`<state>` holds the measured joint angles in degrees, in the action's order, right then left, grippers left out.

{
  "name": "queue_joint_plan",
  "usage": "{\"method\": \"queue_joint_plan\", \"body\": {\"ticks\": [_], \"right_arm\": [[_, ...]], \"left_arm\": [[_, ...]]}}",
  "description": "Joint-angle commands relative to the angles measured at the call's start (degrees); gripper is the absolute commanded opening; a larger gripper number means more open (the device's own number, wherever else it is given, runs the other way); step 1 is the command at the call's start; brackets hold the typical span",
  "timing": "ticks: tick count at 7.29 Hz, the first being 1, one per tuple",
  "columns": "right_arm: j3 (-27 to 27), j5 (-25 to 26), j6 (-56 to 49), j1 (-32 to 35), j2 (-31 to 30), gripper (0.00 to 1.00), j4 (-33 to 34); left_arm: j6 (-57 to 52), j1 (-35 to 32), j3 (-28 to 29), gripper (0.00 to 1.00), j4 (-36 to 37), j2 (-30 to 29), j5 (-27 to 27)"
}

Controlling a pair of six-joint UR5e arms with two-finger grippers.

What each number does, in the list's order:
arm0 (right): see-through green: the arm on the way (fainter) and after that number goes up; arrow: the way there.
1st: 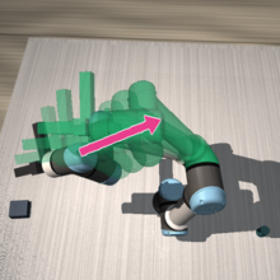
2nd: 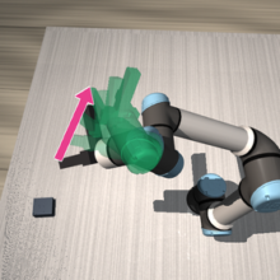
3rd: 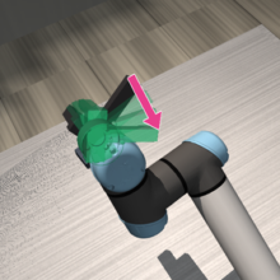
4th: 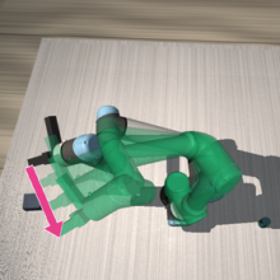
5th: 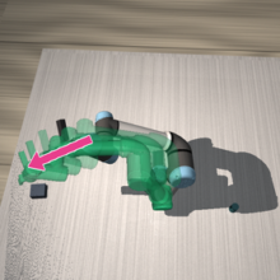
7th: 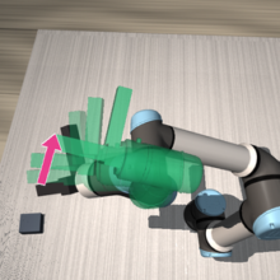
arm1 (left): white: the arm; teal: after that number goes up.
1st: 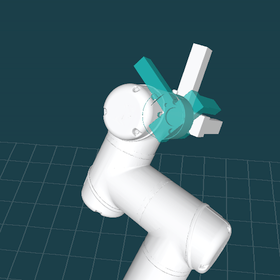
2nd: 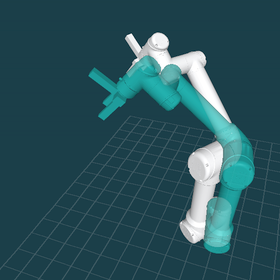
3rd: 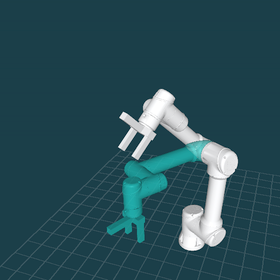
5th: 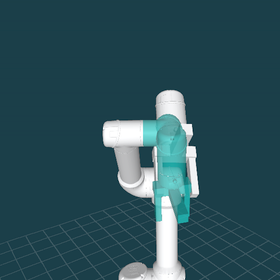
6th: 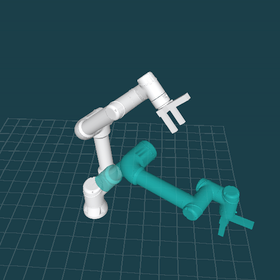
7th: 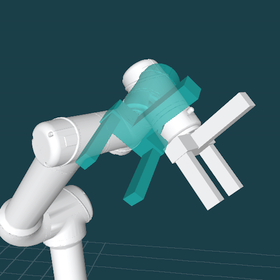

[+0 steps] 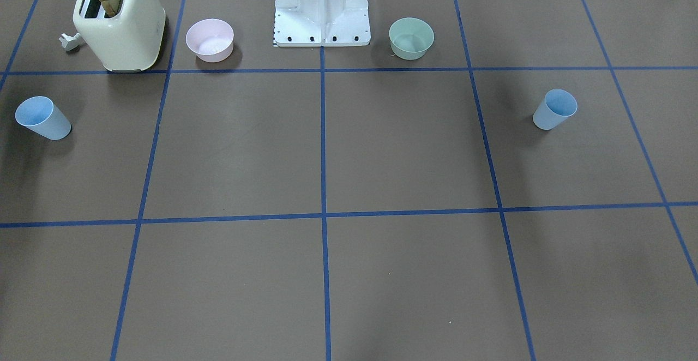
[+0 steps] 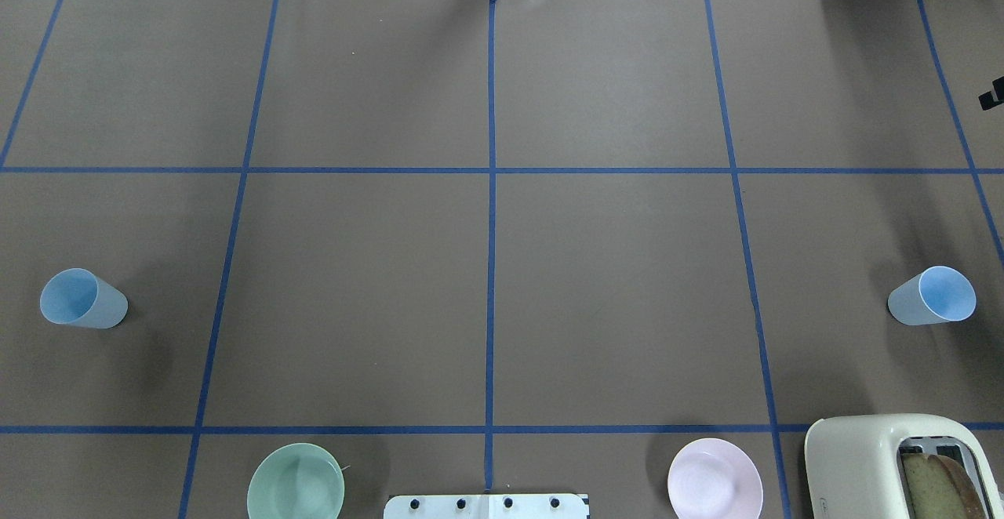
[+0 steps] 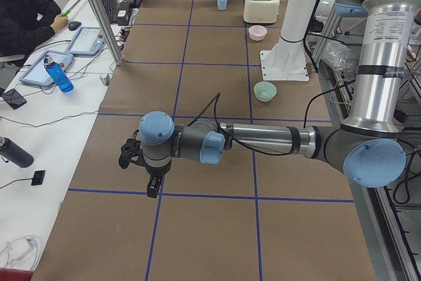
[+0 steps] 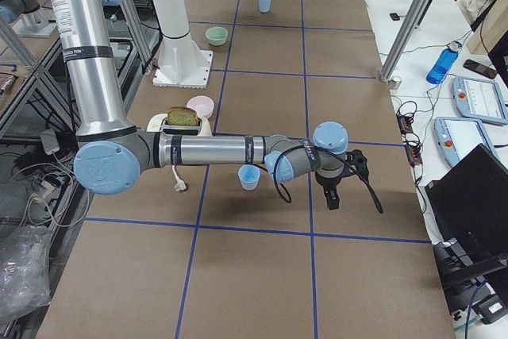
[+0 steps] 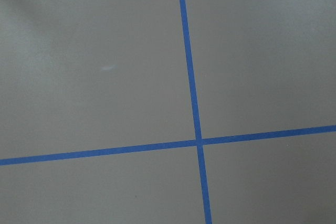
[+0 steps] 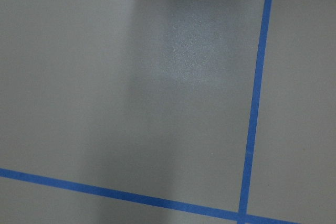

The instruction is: Stack blue cups with both arms

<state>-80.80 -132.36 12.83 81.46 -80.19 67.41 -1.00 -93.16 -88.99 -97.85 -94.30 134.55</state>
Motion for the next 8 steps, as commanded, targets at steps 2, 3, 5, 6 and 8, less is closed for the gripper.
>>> {"method": "queue_joint_plan", "body": {"ticks": [2,3,5,6,8], "right_arm": [[0.0,-1.1,0.1,0.0,0.4,1.00,-0.4],[-0.1,-0.9,-0.1,-0.1,0.7,1.00,-0.6],[-2.2,-1.2,0.3,0.0,-2.5,1.00,-0.6],[-5.3,-1.5,3.5,-0.1,-5.5,1.00,-0.7],[-16.0,-2.1,8.0,-0.3,-13.7,1.00,-0.8]], "left_arm": [[-0.1,0.0,-0.5,0.98,-0.2,0.3,0.0],[0.3,0.0,-1.8,0.98,-0.3,1.0,0.1],[0.6,0.2,-3.6,0.98,-0.3,1.9,0.7],[2.0,1.0,-4.3,0.98,-0.4,1.9,0.6],[10.3,7.0,-7.9,0.98,-5.2,4.6,0.3]]}}
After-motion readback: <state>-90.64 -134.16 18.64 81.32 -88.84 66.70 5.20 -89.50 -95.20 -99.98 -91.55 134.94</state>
